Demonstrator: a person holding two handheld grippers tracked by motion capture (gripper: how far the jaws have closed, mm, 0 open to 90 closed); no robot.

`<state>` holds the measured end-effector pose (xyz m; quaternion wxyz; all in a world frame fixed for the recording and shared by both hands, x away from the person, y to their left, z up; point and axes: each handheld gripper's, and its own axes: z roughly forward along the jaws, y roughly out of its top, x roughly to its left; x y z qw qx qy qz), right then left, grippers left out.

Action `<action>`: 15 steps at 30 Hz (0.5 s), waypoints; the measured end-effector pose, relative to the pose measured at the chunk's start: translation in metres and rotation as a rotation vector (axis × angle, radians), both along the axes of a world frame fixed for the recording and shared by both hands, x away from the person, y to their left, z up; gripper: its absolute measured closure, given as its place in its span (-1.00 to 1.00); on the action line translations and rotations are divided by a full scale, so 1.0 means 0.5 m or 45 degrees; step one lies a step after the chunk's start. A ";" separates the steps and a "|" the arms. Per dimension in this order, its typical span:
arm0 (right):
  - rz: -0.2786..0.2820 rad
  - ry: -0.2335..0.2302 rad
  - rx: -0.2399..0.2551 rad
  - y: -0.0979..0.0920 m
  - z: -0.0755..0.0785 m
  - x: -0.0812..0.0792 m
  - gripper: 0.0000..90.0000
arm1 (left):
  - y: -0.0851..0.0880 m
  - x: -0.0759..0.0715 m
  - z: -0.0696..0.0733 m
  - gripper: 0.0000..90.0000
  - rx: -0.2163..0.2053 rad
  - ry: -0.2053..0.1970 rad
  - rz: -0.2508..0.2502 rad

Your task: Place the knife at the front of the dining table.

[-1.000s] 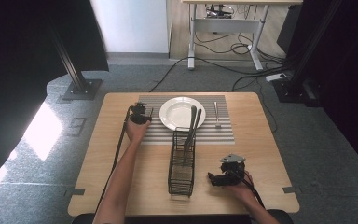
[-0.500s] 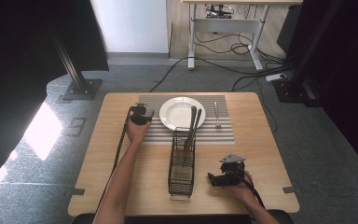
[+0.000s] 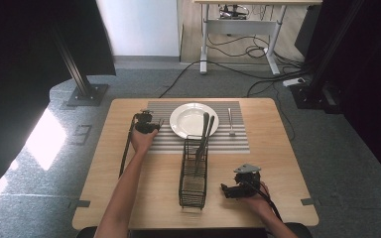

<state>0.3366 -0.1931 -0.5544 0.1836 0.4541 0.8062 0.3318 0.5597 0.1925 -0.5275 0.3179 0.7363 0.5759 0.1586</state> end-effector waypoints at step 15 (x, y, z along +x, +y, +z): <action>0.020 0.003 -0.004 0.001 0.001 -0.001 -0.99 | -0.005 -0.056 0.002 0.38 0.040 0.006 -0.081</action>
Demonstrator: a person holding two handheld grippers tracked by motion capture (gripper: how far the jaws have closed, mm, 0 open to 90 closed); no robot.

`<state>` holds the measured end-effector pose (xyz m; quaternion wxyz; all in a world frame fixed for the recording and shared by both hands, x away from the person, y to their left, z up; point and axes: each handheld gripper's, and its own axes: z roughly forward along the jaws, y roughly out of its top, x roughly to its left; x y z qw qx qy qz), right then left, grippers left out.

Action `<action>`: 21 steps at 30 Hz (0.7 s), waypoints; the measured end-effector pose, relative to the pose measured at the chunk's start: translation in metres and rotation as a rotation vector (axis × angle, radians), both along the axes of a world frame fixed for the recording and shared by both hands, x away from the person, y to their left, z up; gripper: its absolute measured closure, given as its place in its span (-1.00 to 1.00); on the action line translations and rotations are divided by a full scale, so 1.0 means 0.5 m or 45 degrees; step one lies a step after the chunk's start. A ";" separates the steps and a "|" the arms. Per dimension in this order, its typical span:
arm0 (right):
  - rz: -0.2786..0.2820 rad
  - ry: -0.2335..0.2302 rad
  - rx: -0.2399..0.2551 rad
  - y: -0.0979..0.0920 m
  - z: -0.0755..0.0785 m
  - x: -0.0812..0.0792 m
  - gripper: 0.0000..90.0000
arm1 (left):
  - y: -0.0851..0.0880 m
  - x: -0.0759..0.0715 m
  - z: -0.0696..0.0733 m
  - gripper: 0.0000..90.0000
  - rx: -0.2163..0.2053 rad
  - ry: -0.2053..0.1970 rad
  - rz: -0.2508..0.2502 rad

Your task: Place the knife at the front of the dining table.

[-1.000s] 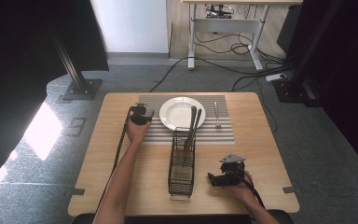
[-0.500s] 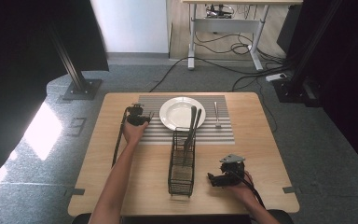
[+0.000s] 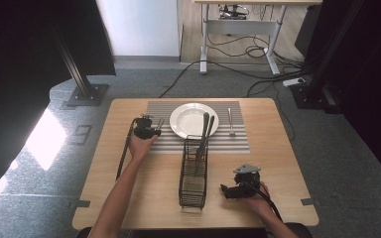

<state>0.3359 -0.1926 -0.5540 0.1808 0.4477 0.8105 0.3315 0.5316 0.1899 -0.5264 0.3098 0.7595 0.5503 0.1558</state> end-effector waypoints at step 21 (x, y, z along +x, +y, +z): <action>0.000 -0.005 0.005 -0.001 -0.001 -0.001 -0.99 | -0.018 0.037 -0.018 0.78 0.073 -0.067 0.039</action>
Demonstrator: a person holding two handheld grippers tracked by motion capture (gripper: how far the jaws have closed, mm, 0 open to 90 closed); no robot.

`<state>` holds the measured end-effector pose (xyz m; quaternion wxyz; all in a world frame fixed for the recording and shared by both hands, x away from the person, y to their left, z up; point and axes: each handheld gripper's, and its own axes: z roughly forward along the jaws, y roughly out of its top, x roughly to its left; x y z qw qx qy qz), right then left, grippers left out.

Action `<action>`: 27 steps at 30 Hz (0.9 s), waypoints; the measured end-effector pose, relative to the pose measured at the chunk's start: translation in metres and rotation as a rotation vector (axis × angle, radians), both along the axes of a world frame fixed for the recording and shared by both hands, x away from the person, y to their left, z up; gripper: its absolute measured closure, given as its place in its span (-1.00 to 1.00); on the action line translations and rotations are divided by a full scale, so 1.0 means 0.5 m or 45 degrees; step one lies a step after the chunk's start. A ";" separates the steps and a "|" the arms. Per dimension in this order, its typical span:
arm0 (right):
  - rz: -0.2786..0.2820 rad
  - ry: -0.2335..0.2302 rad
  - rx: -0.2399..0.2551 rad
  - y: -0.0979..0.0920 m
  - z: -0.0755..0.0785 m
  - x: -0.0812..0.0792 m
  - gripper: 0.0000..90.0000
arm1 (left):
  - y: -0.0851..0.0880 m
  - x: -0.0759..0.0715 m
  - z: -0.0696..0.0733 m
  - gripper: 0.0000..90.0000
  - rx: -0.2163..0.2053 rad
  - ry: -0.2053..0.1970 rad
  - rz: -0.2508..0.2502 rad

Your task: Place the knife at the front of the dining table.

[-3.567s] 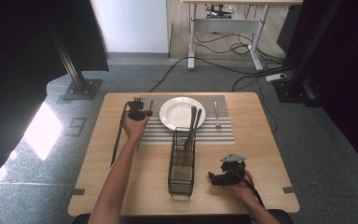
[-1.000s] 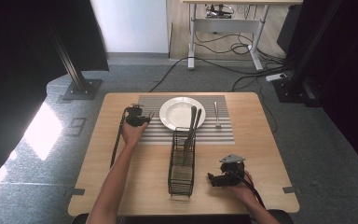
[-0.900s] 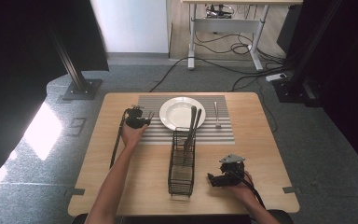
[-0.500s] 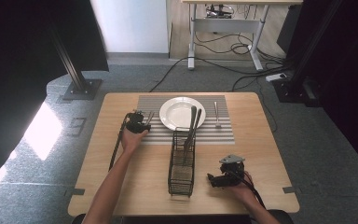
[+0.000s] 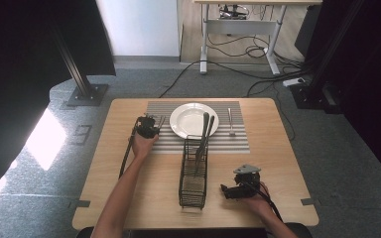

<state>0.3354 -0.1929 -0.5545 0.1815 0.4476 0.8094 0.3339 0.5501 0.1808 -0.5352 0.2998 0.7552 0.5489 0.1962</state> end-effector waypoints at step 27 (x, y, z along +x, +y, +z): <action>-0.006 -0.003 0.003 0.002 -0.001 0.002 -1.00 | 0.022 0.086 -0.005 0.63 -0.120 -0.005 0.106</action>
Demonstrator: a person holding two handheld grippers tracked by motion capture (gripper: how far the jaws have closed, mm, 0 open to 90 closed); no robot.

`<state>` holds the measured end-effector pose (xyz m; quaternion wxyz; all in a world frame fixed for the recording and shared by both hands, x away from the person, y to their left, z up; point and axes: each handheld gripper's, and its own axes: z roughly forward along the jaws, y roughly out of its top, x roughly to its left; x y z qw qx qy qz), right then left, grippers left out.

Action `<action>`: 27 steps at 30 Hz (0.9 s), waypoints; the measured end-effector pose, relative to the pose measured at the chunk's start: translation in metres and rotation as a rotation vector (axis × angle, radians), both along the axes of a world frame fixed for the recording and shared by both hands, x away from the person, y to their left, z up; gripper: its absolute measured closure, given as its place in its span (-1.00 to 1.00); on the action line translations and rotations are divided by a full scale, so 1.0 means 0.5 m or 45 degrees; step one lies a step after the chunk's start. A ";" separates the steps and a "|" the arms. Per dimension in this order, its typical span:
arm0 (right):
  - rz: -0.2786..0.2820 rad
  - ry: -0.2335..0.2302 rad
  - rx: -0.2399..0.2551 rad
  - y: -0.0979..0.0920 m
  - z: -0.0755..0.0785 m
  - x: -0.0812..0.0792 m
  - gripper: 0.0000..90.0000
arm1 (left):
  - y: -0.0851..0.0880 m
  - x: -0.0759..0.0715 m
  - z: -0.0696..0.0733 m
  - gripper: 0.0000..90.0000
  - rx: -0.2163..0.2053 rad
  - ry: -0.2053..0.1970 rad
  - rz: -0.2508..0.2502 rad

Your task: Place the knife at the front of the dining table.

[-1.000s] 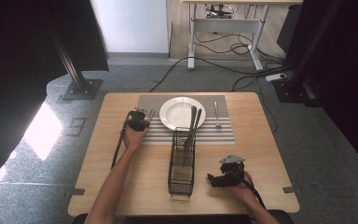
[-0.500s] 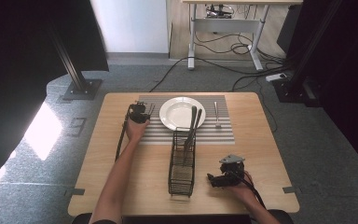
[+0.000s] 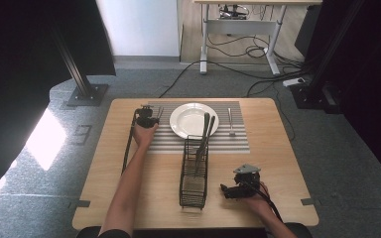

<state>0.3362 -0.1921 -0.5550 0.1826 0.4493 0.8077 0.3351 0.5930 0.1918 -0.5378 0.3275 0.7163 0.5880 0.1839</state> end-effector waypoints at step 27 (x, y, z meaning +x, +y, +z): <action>0.006 0.004 -0.004 0.001 0.001 -0.005 -1.00 | 0.036 -0.150 0.010 0.20 0.021 0.011 -0.086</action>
